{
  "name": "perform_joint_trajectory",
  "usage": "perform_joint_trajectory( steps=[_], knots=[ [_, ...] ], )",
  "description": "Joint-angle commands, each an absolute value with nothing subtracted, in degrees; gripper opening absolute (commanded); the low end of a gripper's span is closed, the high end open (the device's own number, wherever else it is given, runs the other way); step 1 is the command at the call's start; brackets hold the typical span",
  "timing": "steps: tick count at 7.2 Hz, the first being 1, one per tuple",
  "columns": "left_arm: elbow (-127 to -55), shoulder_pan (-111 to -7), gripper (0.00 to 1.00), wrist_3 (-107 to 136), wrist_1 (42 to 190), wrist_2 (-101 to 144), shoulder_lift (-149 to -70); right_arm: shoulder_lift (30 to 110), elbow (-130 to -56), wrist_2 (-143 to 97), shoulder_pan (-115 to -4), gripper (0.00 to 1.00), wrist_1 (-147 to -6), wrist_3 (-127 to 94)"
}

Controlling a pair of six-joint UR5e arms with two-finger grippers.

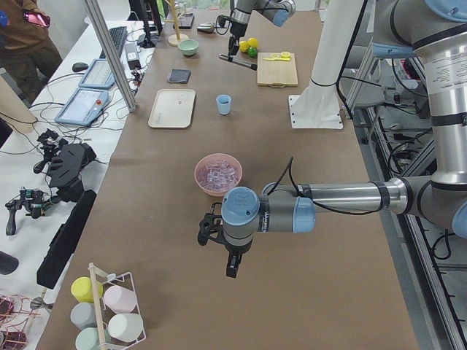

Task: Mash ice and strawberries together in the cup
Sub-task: 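Lift the pestle out of the cup with the right gripper, then carry the pestle with the right gripper toward the lemons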

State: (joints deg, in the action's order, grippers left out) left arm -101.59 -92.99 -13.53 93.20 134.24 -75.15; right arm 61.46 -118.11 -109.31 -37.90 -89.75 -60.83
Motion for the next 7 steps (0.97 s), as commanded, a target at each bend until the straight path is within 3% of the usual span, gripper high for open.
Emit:
perform_joint_trajectory(
  steps=[1,3,7],
  knots=[
    [-100.6,-93.0,0.99,-13.5,93.2,134.2,-75.1,68.6,-117.2,-121.6,-46.6,0.00,-94.7,-60.2],
    [-99.7,-93.0,0.99,-13.5,93.3,134.3,-75.1,68.3,-112.4,-126.1,-51.5,0.00,-101.6,-48.6],
    [-98.8,-93.0,0.99,-13.8,93.8,134.3,-75.1,69.5,-101.5,-128.5,-52.9,0.00,-100.1,-39.3]
  ],
)
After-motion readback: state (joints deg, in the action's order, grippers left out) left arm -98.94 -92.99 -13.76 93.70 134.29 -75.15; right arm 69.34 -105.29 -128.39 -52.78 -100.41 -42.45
